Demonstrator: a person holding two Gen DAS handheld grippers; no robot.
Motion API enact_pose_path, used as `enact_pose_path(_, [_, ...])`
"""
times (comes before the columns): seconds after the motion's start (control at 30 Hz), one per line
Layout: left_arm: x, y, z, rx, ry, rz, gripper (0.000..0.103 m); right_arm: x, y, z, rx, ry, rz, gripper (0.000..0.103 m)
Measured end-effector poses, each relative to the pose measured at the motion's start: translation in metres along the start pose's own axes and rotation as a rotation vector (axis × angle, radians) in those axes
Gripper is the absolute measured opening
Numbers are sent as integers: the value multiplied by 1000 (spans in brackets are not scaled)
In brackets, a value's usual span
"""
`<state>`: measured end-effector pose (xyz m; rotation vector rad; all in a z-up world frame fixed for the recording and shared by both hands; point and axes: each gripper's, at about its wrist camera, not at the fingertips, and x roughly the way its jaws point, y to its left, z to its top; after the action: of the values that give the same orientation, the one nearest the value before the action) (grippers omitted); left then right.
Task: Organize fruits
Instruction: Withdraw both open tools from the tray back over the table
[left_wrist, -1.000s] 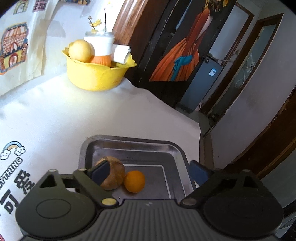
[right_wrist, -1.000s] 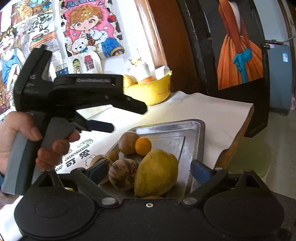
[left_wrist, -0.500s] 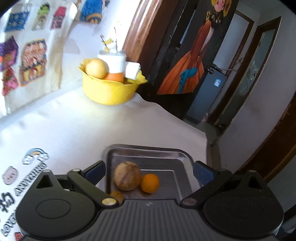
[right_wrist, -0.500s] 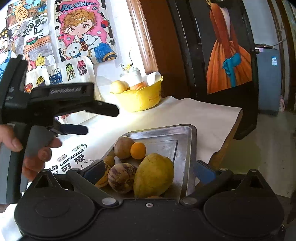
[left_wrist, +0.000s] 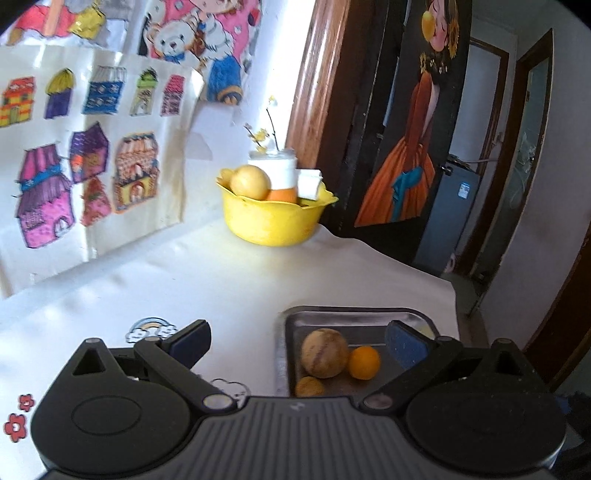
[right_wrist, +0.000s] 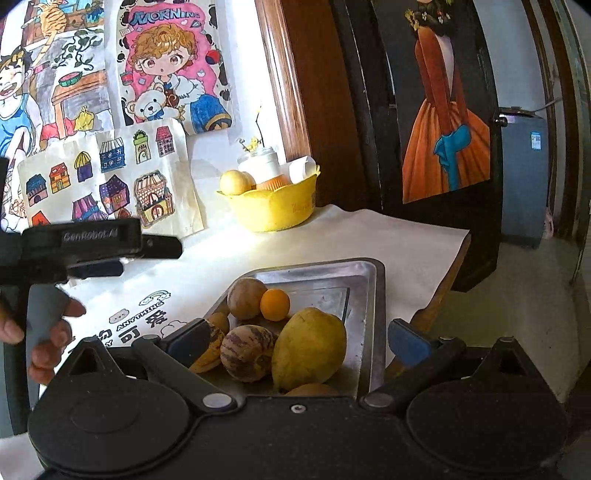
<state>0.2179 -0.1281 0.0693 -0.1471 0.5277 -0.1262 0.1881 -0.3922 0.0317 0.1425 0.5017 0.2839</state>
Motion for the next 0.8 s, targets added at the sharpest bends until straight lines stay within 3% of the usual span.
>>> enact_pose_path(0.8, [-59,26,-51,17,-125,153,103,-38,51,-18,-121,-156,-104,102])
